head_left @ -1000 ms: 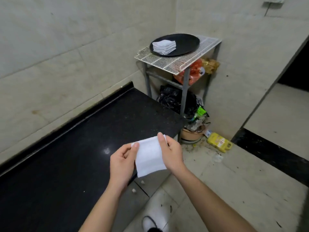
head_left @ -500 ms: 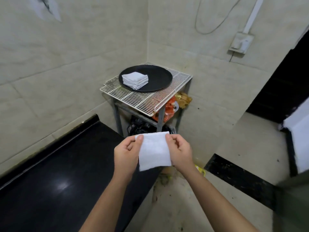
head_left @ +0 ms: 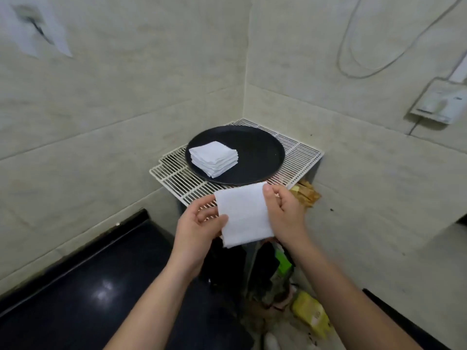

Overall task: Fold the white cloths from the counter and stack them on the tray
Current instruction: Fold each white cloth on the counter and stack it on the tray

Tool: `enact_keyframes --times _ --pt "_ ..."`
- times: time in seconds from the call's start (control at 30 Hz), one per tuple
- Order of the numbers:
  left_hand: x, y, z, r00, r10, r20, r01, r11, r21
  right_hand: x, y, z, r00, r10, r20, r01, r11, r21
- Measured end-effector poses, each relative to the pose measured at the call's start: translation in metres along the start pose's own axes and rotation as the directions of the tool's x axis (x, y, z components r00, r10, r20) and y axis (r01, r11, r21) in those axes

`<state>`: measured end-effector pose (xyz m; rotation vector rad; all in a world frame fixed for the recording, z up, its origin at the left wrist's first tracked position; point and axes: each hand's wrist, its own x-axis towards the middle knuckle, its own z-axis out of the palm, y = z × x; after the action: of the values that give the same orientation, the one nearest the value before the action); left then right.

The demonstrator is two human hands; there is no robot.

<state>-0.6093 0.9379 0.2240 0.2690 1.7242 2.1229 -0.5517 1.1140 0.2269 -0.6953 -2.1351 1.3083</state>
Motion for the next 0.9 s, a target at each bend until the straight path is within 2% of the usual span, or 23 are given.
enact_keyframes --times 0.1,0.2,0.27,0.4,0.53,0.67,0.77,0.9 --pt "0.051 0.007 0.016 0.992 0.037 -0.123 -0.034 0.999 0.025 0.066 0.002 0.004 0.963 0.102 0.25 -0.139 0.981 0.136" --pt "0.101 0.017 0.029 0.97 -0.022 -0.244 0.013 0.999 -0.037 0.128 0.004 0.011 0.842 0.222 0.491 -0.375 0.896 0.238" --pt "0.138 0.028 0.037 0.941 -0.069 -0.331 0.039 0.995 -0.097 0.174 0.005 0.021 0.763 0.219 0.608 -0.475 0.829 0.297" --pt "0.189 0.041 0.041 0.907 -0.088 -0.412 0.021 0.986 -0.164 0.237 0.004 0.04 0.714 0.109 0.692 -0.424 0.853 0.303" --pt "0.223 0.042 0.04 0.894 -0.065 -0.443 0.021 0.994 -0.103 0.285 0.002 0.072 0.67 0.071 0.739 -0.394 0.877 0.273" --pt "0.245 0.039 0.037 0.833 -0.055 -0.55 0.016 0.997 -0.076 0.313 0.0 0.102 0.62 0.053 0.783 -0.363 0.904 0.226" --pt "0.25 0.029 0.033 0.797 -0.078 -0.599 0.095 0.995 -0.002 0.321 0.005 0.112 0.588 0.056 0.807 -0.294 0.944 0.15" --pt "0.246 0.013 0.026 0.783 -0.088 -0.616 0.171 0.982 0.077 0.321 0.016 0.115 0.556 0.053 0.829 -0.225 0.97 0.089"
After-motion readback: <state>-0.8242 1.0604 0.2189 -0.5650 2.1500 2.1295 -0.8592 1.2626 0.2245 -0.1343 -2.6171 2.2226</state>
